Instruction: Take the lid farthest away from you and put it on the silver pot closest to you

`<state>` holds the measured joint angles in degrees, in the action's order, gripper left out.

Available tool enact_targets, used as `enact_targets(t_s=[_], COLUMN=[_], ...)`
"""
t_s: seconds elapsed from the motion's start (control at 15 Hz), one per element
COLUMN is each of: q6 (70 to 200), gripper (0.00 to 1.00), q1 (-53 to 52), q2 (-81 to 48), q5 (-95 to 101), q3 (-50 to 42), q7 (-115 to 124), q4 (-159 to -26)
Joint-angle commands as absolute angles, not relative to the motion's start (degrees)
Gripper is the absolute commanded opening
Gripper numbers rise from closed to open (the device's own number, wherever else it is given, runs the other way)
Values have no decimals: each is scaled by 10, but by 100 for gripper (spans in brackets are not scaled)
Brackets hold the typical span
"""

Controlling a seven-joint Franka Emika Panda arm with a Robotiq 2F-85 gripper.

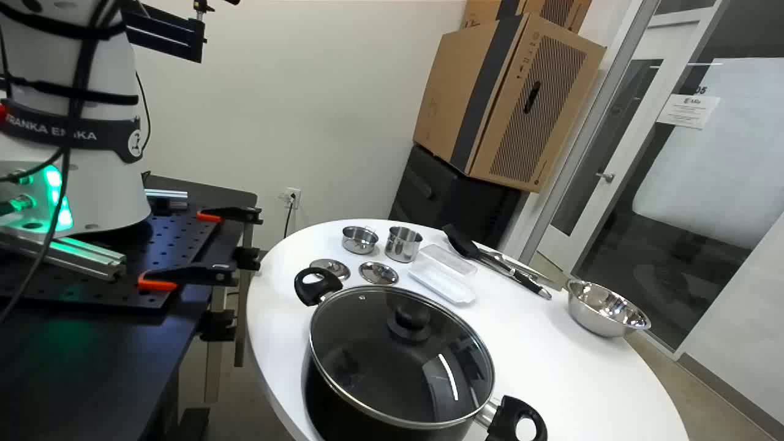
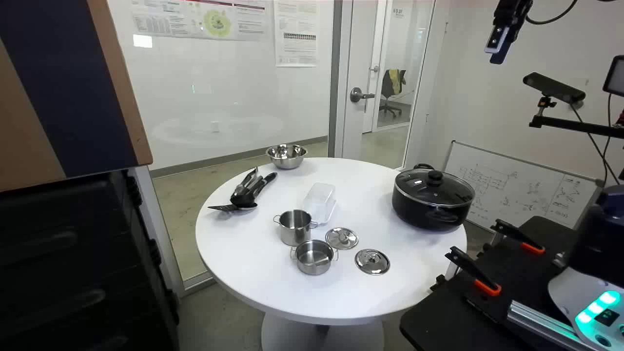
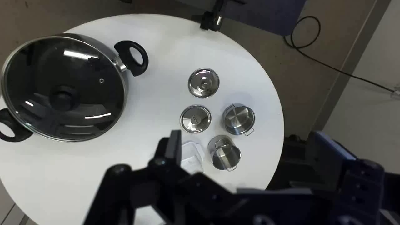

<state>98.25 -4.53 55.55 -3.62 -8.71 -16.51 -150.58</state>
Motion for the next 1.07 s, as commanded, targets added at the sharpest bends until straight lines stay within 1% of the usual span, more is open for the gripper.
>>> enact_targets(t_s=[0.0, 0.2, 0.47, 0.8, 1.0], q6=[981, 984, 1008, 1138, 1175], gripper=[100, 100, 100, 100, 100], q1=[-41, -72, -103, -109, -102], q2=[554, 511, 421, 302, 243], q5=[-39, -32, -10, 48, 68], q3=[-84, -97, -83, -39, -21], q7=[-168, -235, -301, -303, -281], q4=[-1504, -1492, -1486, -1493, -1495])
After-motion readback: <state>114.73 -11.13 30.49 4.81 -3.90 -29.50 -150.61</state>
